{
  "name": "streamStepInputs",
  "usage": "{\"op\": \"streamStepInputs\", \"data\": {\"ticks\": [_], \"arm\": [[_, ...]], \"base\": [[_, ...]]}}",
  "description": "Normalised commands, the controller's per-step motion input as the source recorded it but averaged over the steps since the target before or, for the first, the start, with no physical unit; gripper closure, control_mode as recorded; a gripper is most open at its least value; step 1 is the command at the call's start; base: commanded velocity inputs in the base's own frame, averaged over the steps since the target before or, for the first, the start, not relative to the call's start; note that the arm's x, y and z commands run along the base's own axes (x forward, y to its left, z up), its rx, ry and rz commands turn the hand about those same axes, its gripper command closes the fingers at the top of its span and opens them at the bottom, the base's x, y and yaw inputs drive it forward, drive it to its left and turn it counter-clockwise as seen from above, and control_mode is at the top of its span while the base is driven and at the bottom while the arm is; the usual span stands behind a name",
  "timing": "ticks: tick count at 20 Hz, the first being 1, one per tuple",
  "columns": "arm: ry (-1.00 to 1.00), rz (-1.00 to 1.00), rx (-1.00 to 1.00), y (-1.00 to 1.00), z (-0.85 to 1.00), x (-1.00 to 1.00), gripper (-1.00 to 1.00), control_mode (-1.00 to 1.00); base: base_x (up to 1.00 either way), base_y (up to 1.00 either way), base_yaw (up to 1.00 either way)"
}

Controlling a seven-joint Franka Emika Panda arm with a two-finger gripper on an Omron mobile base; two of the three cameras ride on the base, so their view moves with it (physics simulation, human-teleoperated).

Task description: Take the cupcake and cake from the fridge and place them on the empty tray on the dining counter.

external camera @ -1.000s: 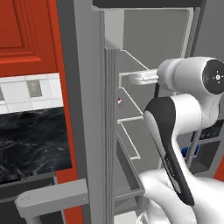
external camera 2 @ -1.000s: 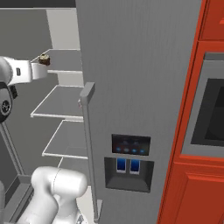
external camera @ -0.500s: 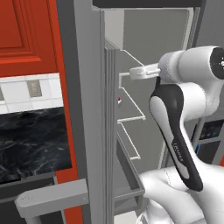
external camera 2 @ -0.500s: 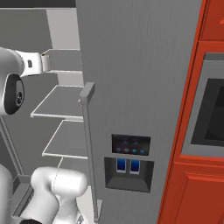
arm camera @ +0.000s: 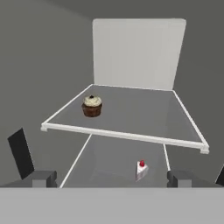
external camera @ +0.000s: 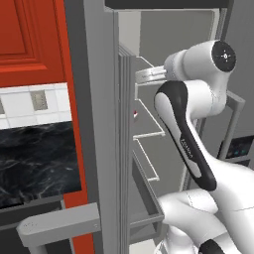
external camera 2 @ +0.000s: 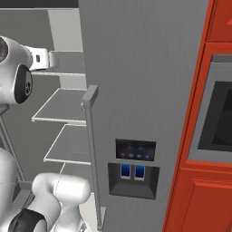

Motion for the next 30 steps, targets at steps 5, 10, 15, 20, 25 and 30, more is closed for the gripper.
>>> {"op": "streamStepInputs", "data": {"ticks": [5,10,15,20,25,30], "arm": [[0.09,0.03,0.0,0.14,0.0,0.34,-1.0,-1.0],[0.0,0.0,-0.01,0.12,0.0,0.07,-1.0,-1.0],[0.0,0.0,0.0,0.19,-0.17,0.05,-1.0,-1.0],[0.0,0.01,0.0,0.21,-0.25,0.25,-1.0,-1.0],[0.02,0.0,0.0,0.13,-0.04,0.37,-1.0,-1.0],[0.06,0.0,0.0,0.22,0.0,0.3,-1.0,-1.0]], "base": [[0.0,0.0,0.0],[0.0,0.0,0.0],[0.0,0.0,0.0],[0.0,0.0,0.0],[0.0,0.0,0.0],[0.0,0.0,0.0]]}}
